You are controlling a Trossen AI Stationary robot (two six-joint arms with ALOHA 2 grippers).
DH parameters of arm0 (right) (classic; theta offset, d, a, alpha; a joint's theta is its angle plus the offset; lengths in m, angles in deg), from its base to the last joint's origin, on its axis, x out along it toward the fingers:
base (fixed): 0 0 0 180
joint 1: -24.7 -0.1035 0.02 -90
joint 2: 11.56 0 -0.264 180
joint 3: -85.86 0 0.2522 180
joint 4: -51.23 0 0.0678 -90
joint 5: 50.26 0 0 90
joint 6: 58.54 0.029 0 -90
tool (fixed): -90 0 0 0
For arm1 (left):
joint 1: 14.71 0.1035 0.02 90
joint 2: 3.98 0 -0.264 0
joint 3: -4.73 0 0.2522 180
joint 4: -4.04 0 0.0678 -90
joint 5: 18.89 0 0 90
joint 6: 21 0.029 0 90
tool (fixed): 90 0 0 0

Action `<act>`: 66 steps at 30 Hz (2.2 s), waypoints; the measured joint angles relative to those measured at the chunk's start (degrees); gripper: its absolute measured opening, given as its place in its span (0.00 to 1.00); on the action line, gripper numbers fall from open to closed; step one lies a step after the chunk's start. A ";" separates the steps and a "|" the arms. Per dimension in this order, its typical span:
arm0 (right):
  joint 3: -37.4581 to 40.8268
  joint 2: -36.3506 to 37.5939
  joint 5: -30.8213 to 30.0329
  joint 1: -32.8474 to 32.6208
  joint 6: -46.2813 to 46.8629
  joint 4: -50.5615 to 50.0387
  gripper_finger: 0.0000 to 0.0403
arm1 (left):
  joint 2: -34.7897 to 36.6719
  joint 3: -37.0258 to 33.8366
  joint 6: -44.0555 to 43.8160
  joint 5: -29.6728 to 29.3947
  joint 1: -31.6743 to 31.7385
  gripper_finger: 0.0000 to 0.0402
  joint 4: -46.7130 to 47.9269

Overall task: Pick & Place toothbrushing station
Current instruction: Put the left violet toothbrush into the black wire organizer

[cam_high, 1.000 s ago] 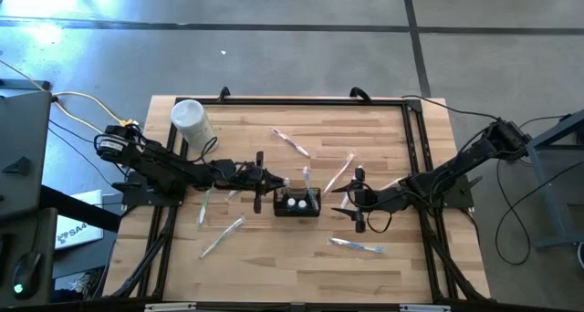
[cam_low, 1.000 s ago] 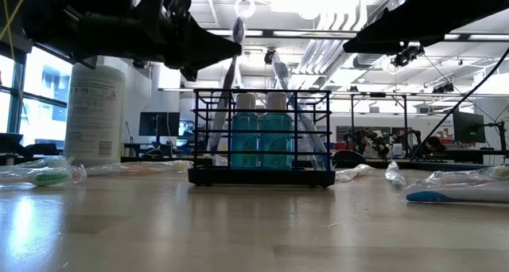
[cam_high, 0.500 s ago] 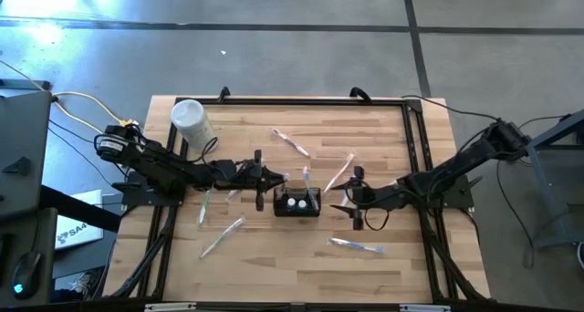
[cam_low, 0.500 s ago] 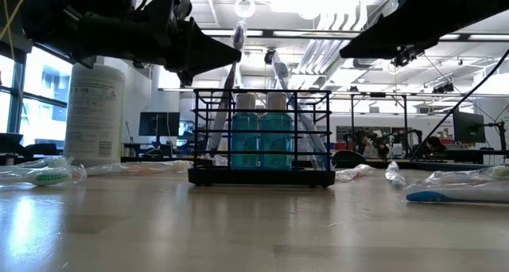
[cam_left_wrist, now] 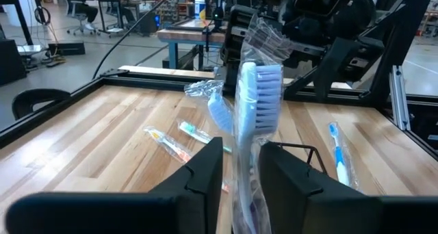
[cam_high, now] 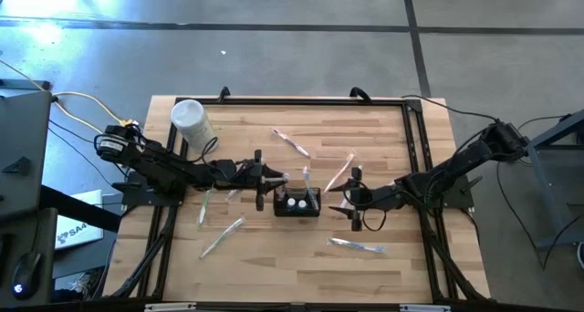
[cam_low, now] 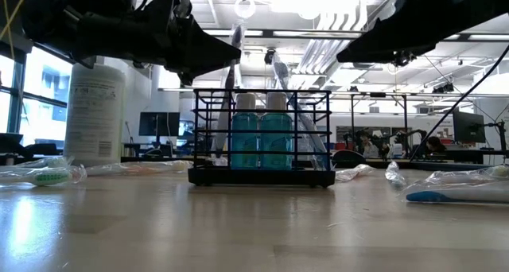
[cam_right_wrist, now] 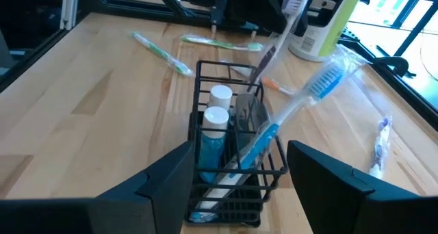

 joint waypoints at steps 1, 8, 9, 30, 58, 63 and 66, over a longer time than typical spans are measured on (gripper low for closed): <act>0.00 0.00 0.00 0.00 -0.02 -0.02 0.57 | 0.00 0.00 -0.02 0.00 0.00 0.24 0.00; 0.00 0.00 0.00 0.00 -0.11 -0.04 0.57 | 0.00 0.00 -0.02 -0.02 0.00 0.26 0.02; 0.00 0.00 0.00 0.00 -0.11 -0.04 0.57 | 0.00 0.00 -0.02 -0.02 0.00 0.26 0.02; 0.00 0.00 -0.13 0.00 -0.13 -0.15 0.57 | 0.07 1.03 6.95 0.16 -0.04 0.27 -4.25; 0.00 0.00 -0.15 0.02 -0.13 -0.35 0.57 | 0.04 1.05 5.10 6.27 -0.02 0.27 -1.92; 0.00 0.00 -0.15 0.02 -0.13 -0.33 0.57 | 0.04 1.05 4.98 6.27 -0.02 0.27 -1.88; 0.00 0.00 -0.15 0.01 -0.13 -0.33 0.57 | 0.04 1.05 5.04 6.27 -0.02 0.27 -1.83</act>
